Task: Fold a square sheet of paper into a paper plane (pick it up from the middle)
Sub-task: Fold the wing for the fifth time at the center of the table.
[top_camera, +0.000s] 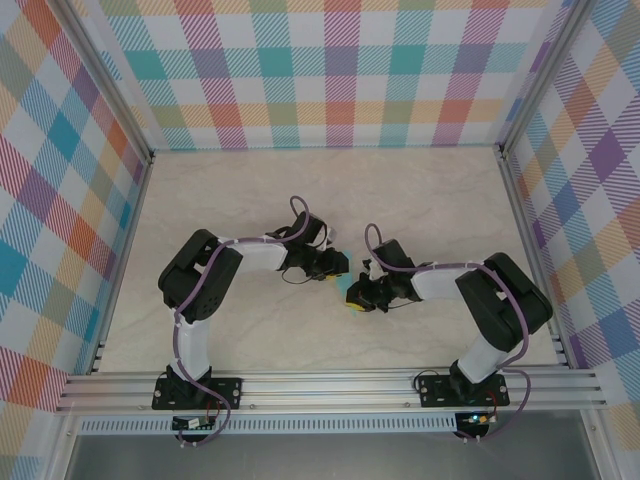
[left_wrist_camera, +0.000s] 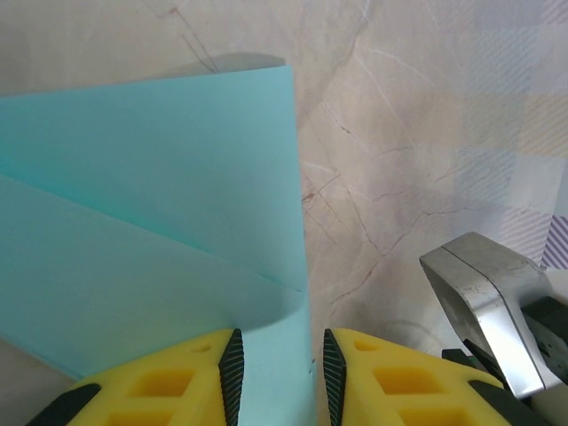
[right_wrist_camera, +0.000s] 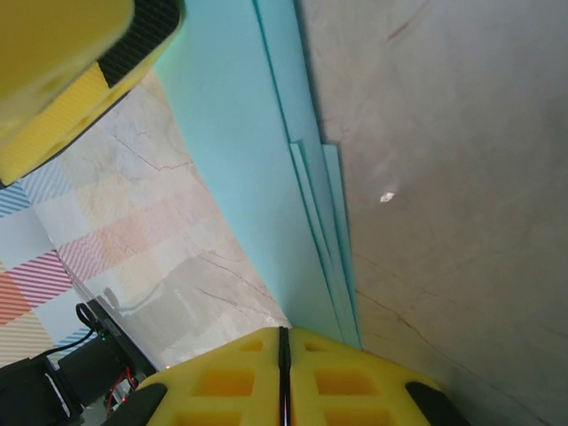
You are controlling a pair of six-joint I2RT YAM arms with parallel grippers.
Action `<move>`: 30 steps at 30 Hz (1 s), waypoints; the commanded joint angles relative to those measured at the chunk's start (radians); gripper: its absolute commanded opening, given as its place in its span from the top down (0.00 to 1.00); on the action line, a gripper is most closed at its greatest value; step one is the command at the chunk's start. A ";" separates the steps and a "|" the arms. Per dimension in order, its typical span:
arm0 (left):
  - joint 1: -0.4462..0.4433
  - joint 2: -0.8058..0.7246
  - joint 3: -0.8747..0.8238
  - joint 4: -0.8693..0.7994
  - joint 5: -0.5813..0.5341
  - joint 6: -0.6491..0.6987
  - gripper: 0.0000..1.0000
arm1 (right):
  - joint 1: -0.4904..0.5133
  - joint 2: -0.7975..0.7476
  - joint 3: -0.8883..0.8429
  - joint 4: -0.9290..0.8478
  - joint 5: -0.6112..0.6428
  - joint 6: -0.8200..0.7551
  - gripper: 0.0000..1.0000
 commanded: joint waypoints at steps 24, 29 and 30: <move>0.001 0.035 -0.017 -0.051 -0.041 0.010 0.67 | 0.009 -0.176 -0.002 -0.104 0.014 -0.055 0.89; 0.001 0.039 -0.007 -0.055 -0.040 0.012 0.67 | 0.015 -0.111 0.056 -0.091 0.006 -0.044 0.89; 0.001 0.038 -0.007 -0.056 -0.040 0.013 0.67 | 0.018 -0.100 0.053 -0.084 0.014 -0.039 0.88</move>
